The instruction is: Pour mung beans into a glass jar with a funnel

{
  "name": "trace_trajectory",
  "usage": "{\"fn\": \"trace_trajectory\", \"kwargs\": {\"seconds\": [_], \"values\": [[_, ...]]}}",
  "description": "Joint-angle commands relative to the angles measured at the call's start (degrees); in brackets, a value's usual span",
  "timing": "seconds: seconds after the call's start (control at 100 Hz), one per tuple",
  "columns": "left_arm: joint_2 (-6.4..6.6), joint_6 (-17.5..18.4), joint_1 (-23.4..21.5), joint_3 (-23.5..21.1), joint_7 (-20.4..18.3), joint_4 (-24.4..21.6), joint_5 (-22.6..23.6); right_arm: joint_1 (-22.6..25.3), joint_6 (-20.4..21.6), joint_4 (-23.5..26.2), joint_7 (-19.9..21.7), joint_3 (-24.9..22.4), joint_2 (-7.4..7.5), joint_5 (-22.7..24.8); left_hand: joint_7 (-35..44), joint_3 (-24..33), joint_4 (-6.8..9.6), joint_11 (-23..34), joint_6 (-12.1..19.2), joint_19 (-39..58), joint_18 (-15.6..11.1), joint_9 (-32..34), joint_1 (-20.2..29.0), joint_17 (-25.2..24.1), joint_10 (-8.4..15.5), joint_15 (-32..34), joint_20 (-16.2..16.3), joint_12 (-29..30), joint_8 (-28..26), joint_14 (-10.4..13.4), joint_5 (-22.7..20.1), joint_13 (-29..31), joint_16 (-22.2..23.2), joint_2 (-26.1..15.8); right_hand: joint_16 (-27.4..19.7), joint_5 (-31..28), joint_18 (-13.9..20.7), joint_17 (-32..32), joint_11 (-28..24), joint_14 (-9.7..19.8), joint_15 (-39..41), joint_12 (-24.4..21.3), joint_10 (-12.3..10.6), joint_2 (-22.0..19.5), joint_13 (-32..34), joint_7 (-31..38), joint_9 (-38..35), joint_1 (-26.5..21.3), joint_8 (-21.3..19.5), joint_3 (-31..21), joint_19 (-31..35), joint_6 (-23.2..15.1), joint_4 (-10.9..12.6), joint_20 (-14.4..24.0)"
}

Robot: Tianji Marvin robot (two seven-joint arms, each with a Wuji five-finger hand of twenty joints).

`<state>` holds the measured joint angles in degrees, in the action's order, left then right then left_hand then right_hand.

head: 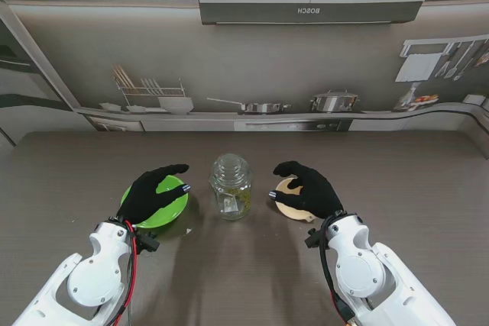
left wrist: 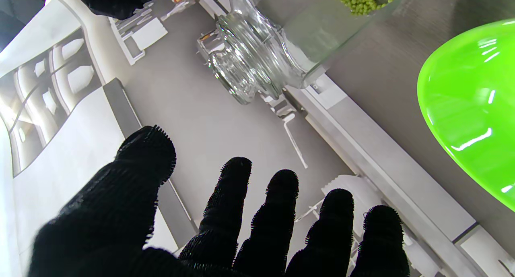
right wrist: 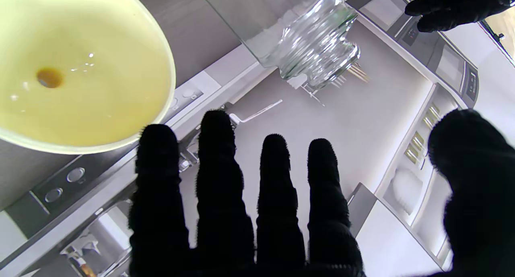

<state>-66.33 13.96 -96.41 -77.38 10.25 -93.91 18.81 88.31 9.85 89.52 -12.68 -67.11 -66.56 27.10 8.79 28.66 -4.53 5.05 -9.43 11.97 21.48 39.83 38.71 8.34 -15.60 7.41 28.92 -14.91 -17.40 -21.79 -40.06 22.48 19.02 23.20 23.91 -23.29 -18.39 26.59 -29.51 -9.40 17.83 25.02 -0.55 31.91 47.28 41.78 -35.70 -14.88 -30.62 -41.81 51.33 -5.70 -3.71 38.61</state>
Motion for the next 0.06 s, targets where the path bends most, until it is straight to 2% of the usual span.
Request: {"fn": "trace_trajectory", "kwargs": {"seconds": [0.0, 0.05], "values": [[-0.19, 0.17, 0.16, 0.17, -1.26, 0.26, -0.33, 0.74, 0.56, 0.26, 1.02, -0.15, 0.11, -0.05, -0.85, -0.88, 1.62, -0.62, 0.14, -1.66, -2.02, -1.63, 0.7, -1.12, 0.03, -1.35, 0.38, 0.4, 0.42, 0.78, 0.79, -0.57, -0.36, -1.9, -0.7, 0.58, -0.24, -0.81, 0.54, -0.02, -1.06, 0.34, -1.57, 1.48, -0.41, -0.79, 1.18, -0.81, 1.1, 0.08, -0.68, -1.75, 1.43, -0.63], [-0.17, 0.21, 0.24, 0.25, -1.4, 0.36, -0.39, 0.87, 0.84, 0.26, 1.22, -0.29, 0.15, -0.26, -0.87, -0.9, 1.61, -0.61, 0.13, -1.65, -2.02, -1.66, 0.65, -1.13, 0.01, -1.35, 0.39, 0.4, 0.43, 0.82, 0.86, -0.59, -0.36, -1.93, -0.72, 0.6, -0.35, -0.86, 0.56, 0.13, -1.12, 0.34, -1.59, 1.53, -0.53, -0.82, 1.25, -0.77, 1.13, 0.06, -0.76, -1.72, 1.41, -0.63]]}}
